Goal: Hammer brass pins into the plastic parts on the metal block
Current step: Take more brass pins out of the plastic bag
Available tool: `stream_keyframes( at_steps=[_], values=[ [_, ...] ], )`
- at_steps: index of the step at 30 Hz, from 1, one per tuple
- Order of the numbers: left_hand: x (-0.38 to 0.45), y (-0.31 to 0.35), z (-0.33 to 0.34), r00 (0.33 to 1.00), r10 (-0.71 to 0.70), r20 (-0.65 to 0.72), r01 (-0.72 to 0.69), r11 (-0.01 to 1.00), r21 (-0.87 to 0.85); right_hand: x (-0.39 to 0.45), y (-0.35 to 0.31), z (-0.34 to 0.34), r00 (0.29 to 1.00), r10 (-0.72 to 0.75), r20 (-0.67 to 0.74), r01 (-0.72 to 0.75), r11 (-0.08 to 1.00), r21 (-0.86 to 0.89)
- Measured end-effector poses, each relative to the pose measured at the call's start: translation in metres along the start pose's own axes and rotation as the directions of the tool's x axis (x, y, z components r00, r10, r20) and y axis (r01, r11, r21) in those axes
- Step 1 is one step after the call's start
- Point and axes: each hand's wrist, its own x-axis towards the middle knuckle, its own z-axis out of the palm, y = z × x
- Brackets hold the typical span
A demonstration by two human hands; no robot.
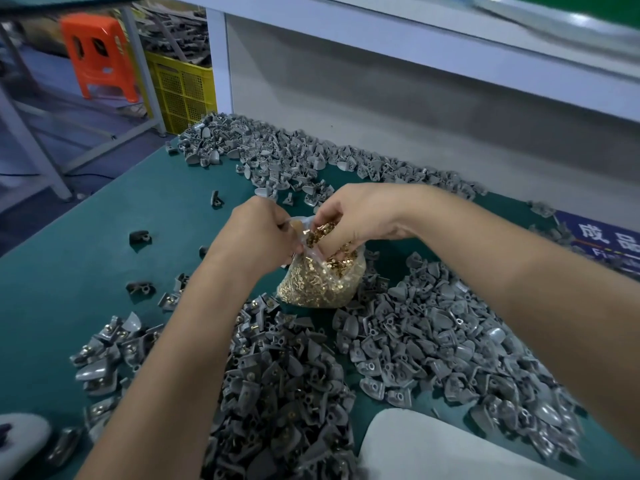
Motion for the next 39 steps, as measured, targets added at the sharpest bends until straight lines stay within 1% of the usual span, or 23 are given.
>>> stream_keyframes(
  at_steps=[2, 5, 11, 13, 15, 17, 19, 22, 26, 31, 36, 39],
  values=[
    [0.000, 0.000, 0.000, 1.000, 0.004, 0.000, -0.004, 1.000, -0.011, -0.003, 0.001, 0.006, 0.997, -0.026, -0.074, 0.023, 0.999, -0.040],
    [0.000, 0.001, -0.001, 1.000, 0.005, -0.002, -0.005, 1.000, -0.019, -0.008, 0.000, 0.012, 0.983, -0.064, -0.171, 0.027, 0.977, -0.211],
    [0.000, 0.000, 0.000, 1.000, 0.009, -0.020, -0.009, 1.000, 0.007, -0.011, -0.003, 0.027, 0.968, -0.160, -0.195, 0.062, 0.901, -0.430],
    [0.000, 0.000, -0.001, 1.000, 0.016, -0.027, -0.016, 1.000, 0.016, -0.012, -0.001, 0.034, 0.960, -0.178, -0.214, 0.066, 0.893, -0.446],
    [0.000, 0.000, -0.001, 0.999, 0.020, -0.031, -0.020, 1.000, 0.018, -0.015, 0.007, 0.042, 0.944, -0.224, -0.243, 0.107, 0.904, -0.414],
    [0.000, 0.000, -0.001, 0.999, 0.024, -0.029, -0.023, 1.000, 0.015, -0.018, 0.017, 0.053, 0.904, -0.314, -0.290, 0.187, 0.901, -0.392],
    [0.000, 0.000, 0.000, 0.999, 0.021, -0.028, -0.021, 1.000, 0.011, -0.017, 0.023, 0.062, 0.873, -0.369, -0.319, 0.218, 0.880, -0.422],
    [0.000, 0.001, 0.000, 0.999, 0.005, -0.034, -0.005, 1.000, 0.003, -0.011, 0.024, 0.064, 0.864, -0.393, -0.316, 0.181, 0.826, -0.534],
    [0.001, -0.001, 0.000, 1.000, -0.006, -0.027, 0.006, 1.000, -0.005, -0.006, 0.020, 0.058, 0.851, -0.436, -0.293, 0.195, 0.780, -0.594],
    [0.002, -0.004, 0.001, 0.999, -0.004, -0.033, 0.004, 1.000, -0.011, 0.005, 0.017, 0.051, 0.840, -0.467, -0.275, 0.169, 0.708, -0.686],
    [0.003, -0.004, 0.001, 0.999, -0.012, -0.044, 0.012, 1.000, -0.011, 0.011, 0.014, 0.053, 0.817, -0.479, -0.320, 0.127, 0.692, -0.711],
    [0.003, -0.005, 0.001, 0.999, -0.015, -0.038, 0.014, 1.000, -0.005, 0.013, 0.011, 0.049, 0.851, -0.419, -0.316, 0.113, 0.734, -0.670]
  ],
)
